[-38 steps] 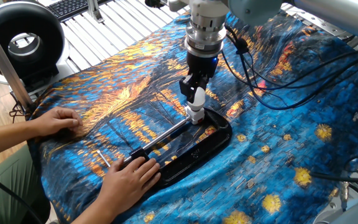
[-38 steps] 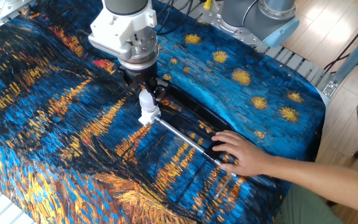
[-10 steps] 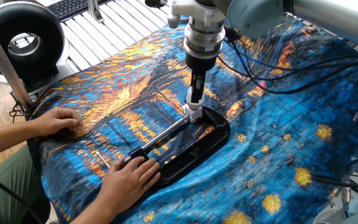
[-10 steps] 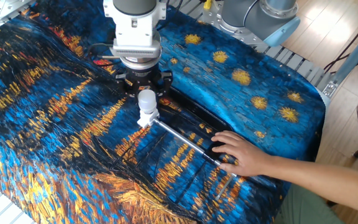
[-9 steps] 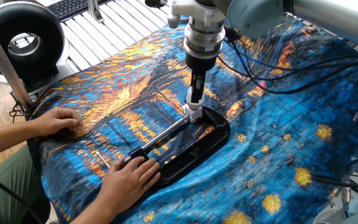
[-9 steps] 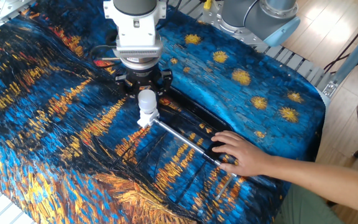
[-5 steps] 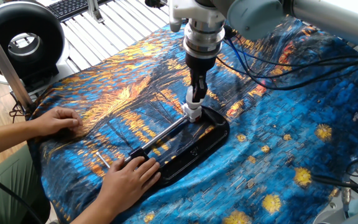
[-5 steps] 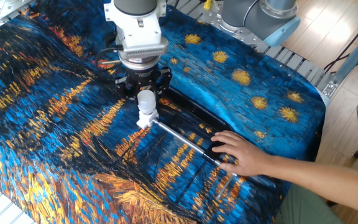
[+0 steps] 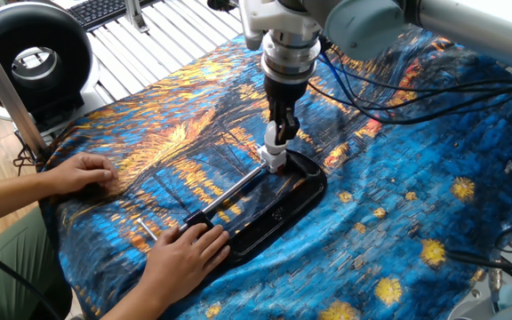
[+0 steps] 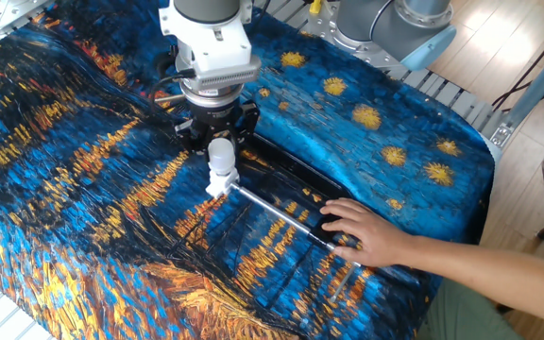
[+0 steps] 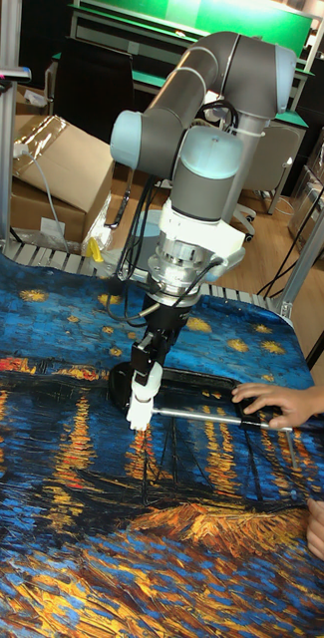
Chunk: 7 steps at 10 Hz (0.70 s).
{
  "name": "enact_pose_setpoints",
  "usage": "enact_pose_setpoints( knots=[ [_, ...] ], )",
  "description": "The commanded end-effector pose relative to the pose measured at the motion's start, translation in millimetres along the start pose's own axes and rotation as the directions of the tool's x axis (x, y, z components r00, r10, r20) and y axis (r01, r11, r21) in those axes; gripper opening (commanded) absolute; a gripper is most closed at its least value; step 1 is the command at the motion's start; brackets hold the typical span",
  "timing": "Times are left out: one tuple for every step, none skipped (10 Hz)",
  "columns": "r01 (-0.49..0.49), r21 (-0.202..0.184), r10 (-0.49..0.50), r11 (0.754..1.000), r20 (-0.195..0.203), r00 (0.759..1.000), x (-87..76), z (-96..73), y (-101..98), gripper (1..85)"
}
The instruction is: Take out the light bulb by rotating it
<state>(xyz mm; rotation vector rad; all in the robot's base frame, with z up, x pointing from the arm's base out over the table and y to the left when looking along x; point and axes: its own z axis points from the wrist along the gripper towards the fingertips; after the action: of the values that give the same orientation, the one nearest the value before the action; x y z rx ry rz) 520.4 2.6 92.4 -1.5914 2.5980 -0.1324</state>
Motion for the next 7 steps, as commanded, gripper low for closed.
enact_pose_setpoints(
  knots=[
    [0.056, 0.005, -0.056, 0.998, 0.012, 0.998, -2.9, -0.8, -1.6, 29.7],
    [0.074, 0.009, -0.074, 0.997, 0.014, 0.997, -3.5, -0.9, -2.7, 29.7],
    [0.080, 0.009, -0.080, 0.997, 0.015, 0.997, -3.8, -0.9, -2.5, 29.7],
    [0.080, 0.007, -0.080, 0.997, 0.016, 0.997, -4.0, -0.9, -1.9, 30.3],
    [0.086, -0.007, -0.086, 0.996, 0.022, 0.996, -5.4, -0.8, 1.7, 40.3],
    [0.101, -0.012, -0.101, 0.995, 0.036, 0.994, -9.0, -0.2, 3.0, 49.0],
    [0.110, -0.014, -0.109, 0.994, 0.040, 0.993, -9.9, -0.1, 3.5, 54.7]
  ],
)
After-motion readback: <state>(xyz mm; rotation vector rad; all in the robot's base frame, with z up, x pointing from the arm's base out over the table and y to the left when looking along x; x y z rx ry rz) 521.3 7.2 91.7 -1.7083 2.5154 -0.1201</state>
